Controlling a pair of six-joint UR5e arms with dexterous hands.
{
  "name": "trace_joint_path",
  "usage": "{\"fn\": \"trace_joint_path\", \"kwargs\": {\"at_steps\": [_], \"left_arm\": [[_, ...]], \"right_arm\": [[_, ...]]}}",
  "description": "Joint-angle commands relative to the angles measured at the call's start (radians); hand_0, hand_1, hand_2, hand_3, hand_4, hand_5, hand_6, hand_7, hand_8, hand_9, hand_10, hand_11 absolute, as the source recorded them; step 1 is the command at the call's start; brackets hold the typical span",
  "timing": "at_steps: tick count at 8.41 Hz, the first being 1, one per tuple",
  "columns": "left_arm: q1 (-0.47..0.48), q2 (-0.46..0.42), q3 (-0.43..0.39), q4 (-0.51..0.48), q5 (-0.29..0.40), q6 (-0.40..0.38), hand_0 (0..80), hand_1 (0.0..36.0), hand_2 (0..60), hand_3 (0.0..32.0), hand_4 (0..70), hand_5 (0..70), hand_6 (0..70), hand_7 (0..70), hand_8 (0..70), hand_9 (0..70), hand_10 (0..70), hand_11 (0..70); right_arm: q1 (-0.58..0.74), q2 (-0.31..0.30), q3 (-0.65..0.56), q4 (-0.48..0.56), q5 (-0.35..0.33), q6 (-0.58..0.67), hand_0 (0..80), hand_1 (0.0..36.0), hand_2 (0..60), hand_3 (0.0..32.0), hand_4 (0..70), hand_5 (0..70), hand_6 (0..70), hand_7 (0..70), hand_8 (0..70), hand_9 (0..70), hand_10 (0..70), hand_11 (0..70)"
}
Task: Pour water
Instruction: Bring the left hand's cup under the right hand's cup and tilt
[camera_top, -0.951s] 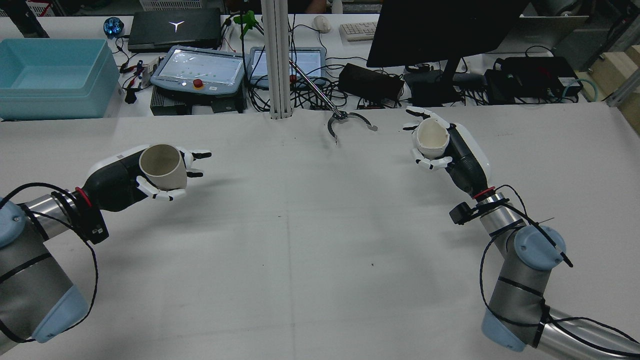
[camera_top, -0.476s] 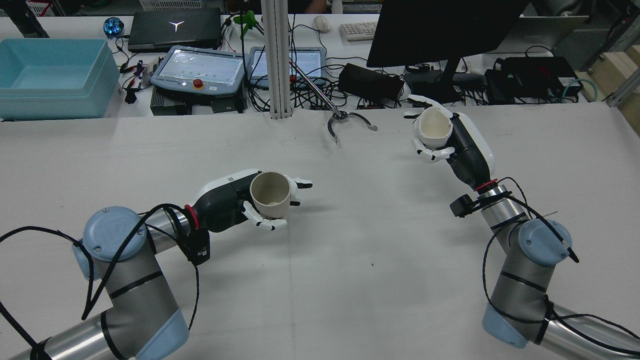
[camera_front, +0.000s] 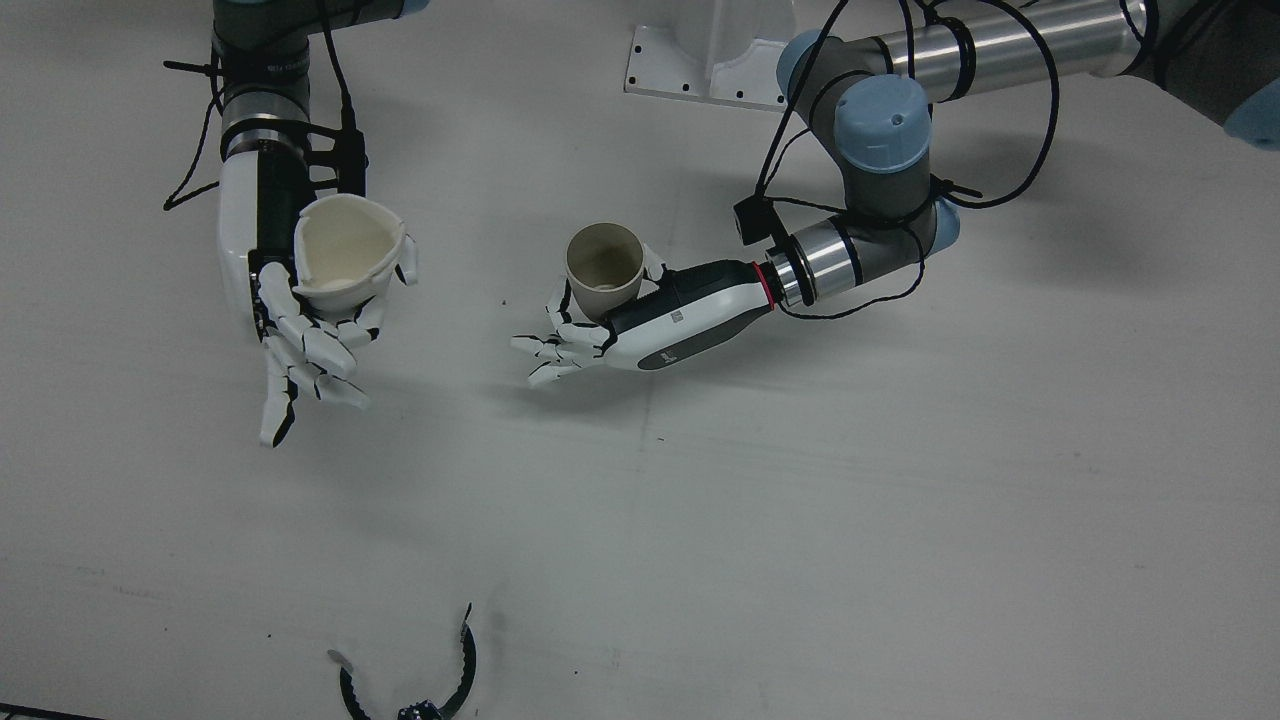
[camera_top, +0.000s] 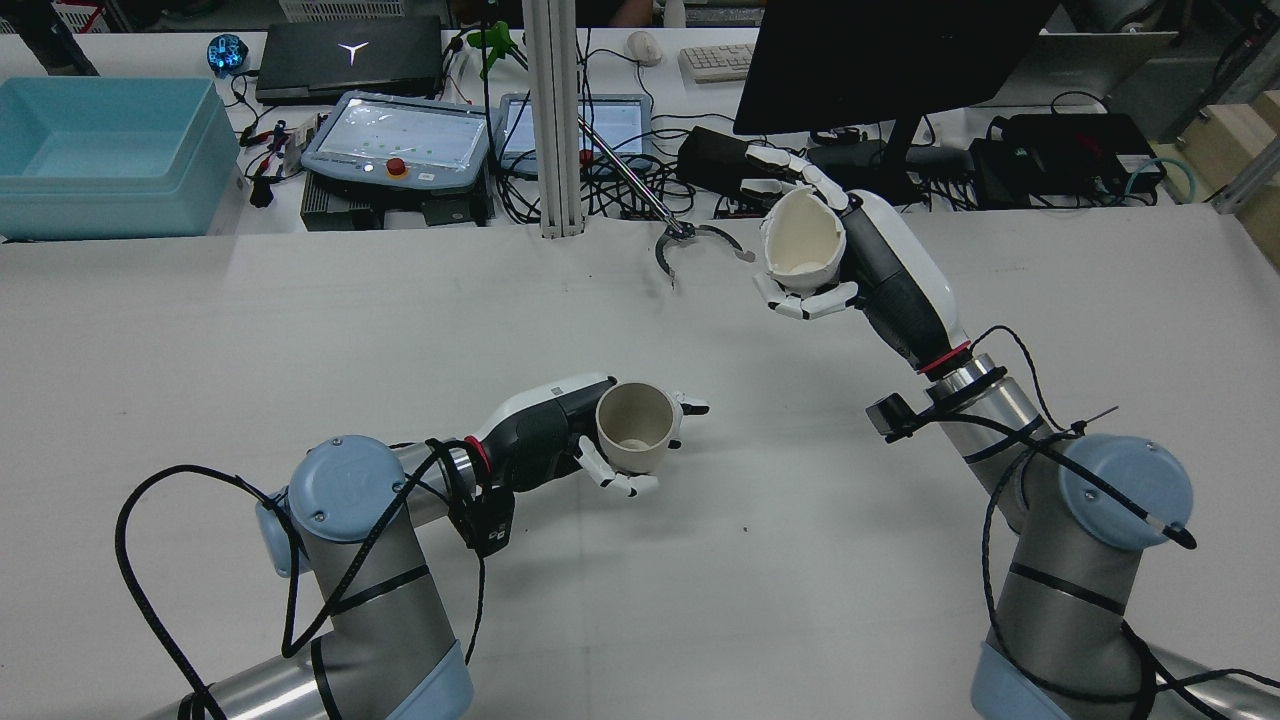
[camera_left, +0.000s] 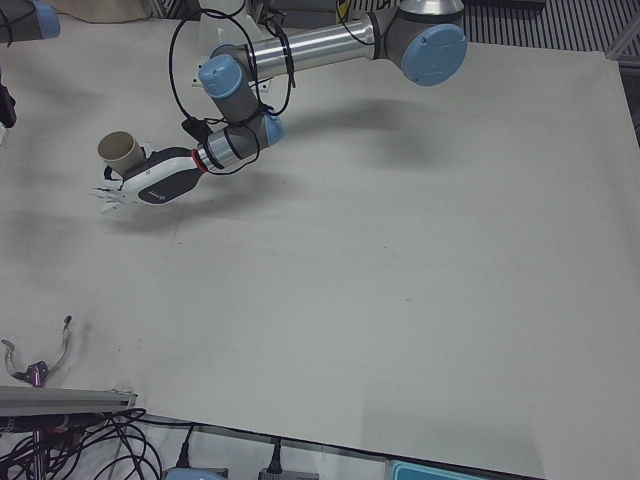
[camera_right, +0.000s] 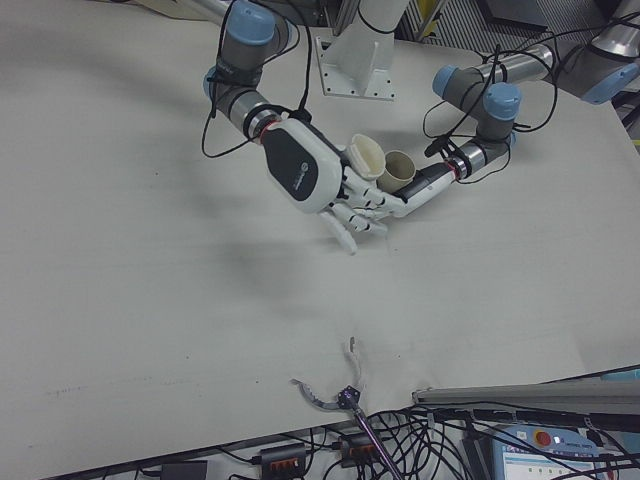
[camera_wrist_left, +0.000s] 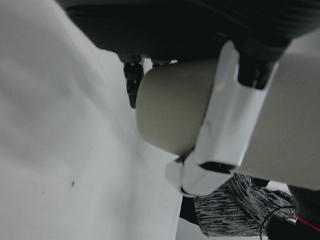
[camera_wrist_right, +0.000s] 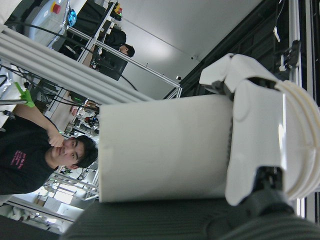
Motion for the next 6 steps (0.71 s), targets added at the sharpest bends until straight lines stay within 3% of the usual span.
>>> {"fn": "trace_joint_path", "kwargs": {"at_steps": [1,2,3,4,5,6], "left_arm": [[0.006,-0.008,0.002,-0.005,0.0,0.002,80.0,36.0,60.0,0.0,70.0,70.0,19.6,12.3,7.4,2.0,13.3,22.1],[0.006,-0.005,0.0,-0.005,0.0,0.002,80.0,36.0,60.0,0.0,70.0,70.0,19.9,12.5,7.4,2.0,13.3,22.3],[0.005,-0.005,-0.005,-0.005,0.001,0.002,80.0,36.0,60.0,0.0,70.0,70.0,19.7,12.2,7.4,2.0,13.3,22.2],[0.006,-0.005,-0.008,-0.005,0.0,0.002,80.0,36.0,60.0,0.0,70.0,70.0,19.6,12.1,7.4,1.9,13.2,22.0],[0.006,-0.008,-0.008,-0.005,0.001,0.002,80.0,36.0,60.0,0.0,70.0,70.0,19.5,12.0,7.4,1.8,13.1,21.9],[0.006,-0.005,-0.003,-0.007,0.0,0.002,80.0,36.0,60.0,0.0,70.0,70.0,19.7,12.1,7.3,1.8,13.2,22.1]], "right_arm": [[-0.073,0.003,0.153,-0.073,-0.059,-0.291,66.4,34.7,46.6,0.0,17.9,17.9,59.9,68.0,19.3,22.0,0.0,0.0],[-0.076,0.006,0.185,-0.134,-0.109,-0.407,76.2,36.0,48.4,0.0,19.3,18.3,58.4,63.7,17.6,19.5,0.0,0.0],[-0.083,0.004,0.231,-0.229,-0.123,-0.544,78.4,36.0,49.2,0.4,14.9,18.2,54.6,59.3,15.6,16.9,0.0,0.0],[-0.096,0.007,0.245,-0.294,-0.125,-0.607,65.3,34.6,43.6,3.6,10.6,16.7,51.4,54.5,14.7,15.3,0.0,0.0],[-0.111,0.006,0.245,-0.319,-0.126,-0.673,61.3,32.2,39.8,5.0,5.2,15.8,47.9,50.1,14.1,14.9,0.0,0.0],[-0.11,0.003,0.247,-0.322,-0.126,-0.683,60.4,31.2,38.5,2.4,7.3,15.1,45.5,46.4,13.2,14.2,0.0,0.0]]}}
